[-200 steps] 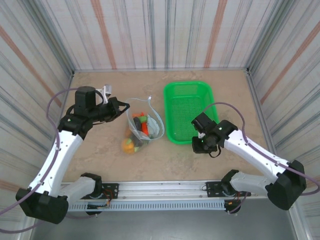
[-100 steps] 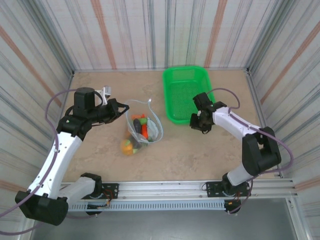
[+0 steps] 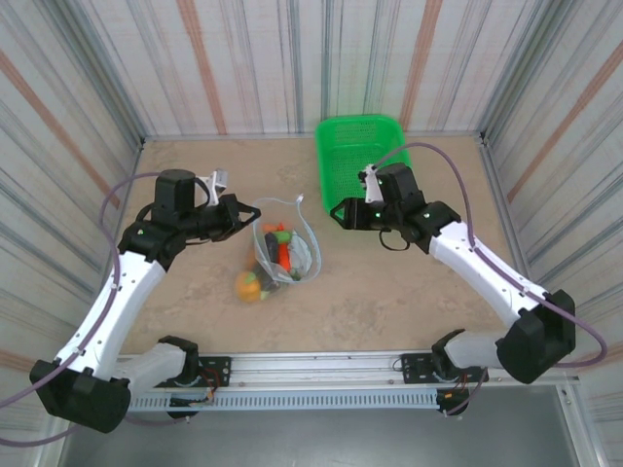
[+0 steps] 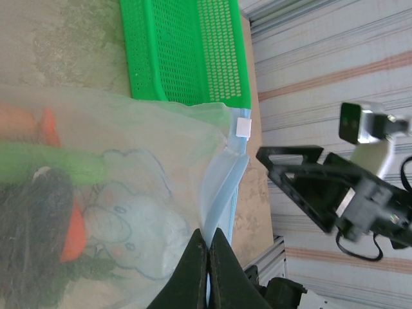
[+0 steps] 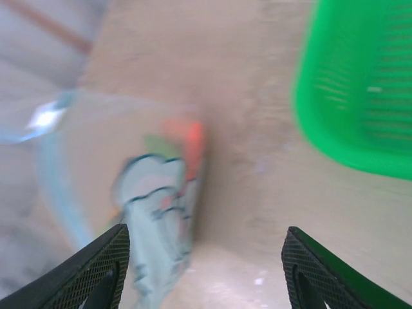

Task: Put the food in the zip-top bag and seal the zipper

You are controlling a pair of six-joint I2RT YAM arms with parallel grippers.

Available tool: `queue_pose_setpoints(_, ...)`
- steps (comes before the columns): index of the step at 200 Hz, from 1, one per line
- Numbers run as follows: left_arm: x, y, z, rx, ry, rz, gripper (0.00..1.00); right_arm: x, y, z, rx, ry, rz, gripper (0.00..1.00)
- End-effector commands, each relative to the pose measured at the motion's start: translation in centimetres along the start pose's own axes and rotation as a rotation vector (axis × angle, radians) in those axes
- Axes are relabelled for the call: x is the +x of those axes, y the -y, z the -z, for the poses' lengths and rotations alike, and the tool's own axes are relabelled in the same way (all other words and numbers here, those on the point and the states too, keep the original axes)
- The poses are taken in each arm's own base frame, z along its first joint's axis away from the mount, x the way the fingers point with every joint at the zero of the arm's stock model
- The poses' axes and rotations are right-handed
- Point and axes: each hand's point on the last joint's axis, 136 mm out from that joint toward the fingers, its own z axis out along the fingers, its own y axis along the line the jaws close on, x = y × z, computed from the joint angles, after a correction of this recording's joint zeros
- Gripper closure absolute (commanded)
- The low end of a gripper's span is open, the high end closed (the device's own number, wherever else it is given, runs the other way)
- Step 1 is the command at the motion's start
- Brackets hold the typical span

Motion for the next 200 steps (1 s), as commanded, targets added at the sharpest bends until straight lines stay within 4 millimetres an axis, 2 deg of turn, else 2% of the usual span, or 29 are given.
queue_pose_setpoints(1, -0.3, 1.2, 0.2, 0.035, 0.002, -0.040, 1.00, 1.0, -3.5, -0.5, -0.133, -0.003, 0.090, 0.38)
queue_pose_setpoints(17, -0.3, 1.3, 0.2, 0.038, 0.004, -0.043, 1.00, 1.5, -5.0, -1.1, -0.174, 0.026, 0.144, 0.41)
queue_pose_setpoints(45, -0.1, 1.1, 0.2, 0.029, -0.002, -0.042, 1.00, 1.5, -6.3, -2.4, -0.186, 0.034, 0.192, 0.45)
queue_pose_setpoints(89, 0.1, 1.5, 0.2, 0.038, -0.010, -0.057, 1.00, 0.8, -6.4, -4.5, -0.140, -0.011, 0.206, 0.57)
queue_pose_setpoints(105, 0.2, 1.6, 0.3, 0.041, -0.012, -0.062, 1.00, 0.4, -6.0, -5.1, -0.099, -0.017, 0.219, 0.65)
queue_pose_setpoints(128, 0.4, 2.0, 0.2, 0.051, -0.019, -0.070, 1.00, 0.3, -6.0, -5.8, -0.086, -0.043, 0.240, 0.82)
queue_pose_setpoints(147, 0.8, 2.9, 0.1, 0.085, -0.031, -0.091, 0.95, 0.0, -5.8, -6.0, -0.064, -0.054, 0.253, 0.96)
queue_pose_setpoints(153, 0.9, 3.4, 0.1, 0.100, -0.035, -0.102, 0.93, -0.3, -5.7, -5.9, -0.056, -0.048, 0.258, 1.00)
queue_pose_setpoints(163, 1.0, 4.1, 0.2, 0.121, -0.041, -0.122, 0.86, -0.9, -6.0, -5.6, -0.061, -0.033, 0.265, 1.00)
queue_pose_setpoints(189, 0.1, 5.8, 1.9, 0.127, 0.007, -0.196, 0.55, -3.3, -7.4, -3.8, -0.087, 0.012, 0.306, 1.00)
queue_pose_setpoints(200, -0.4, 6.4, 3.1, 0.109, 0.048, -0.237, 0.45, -4.4, -8.3, -2.9, -0.112, 0.024, 0.328, 1.00)
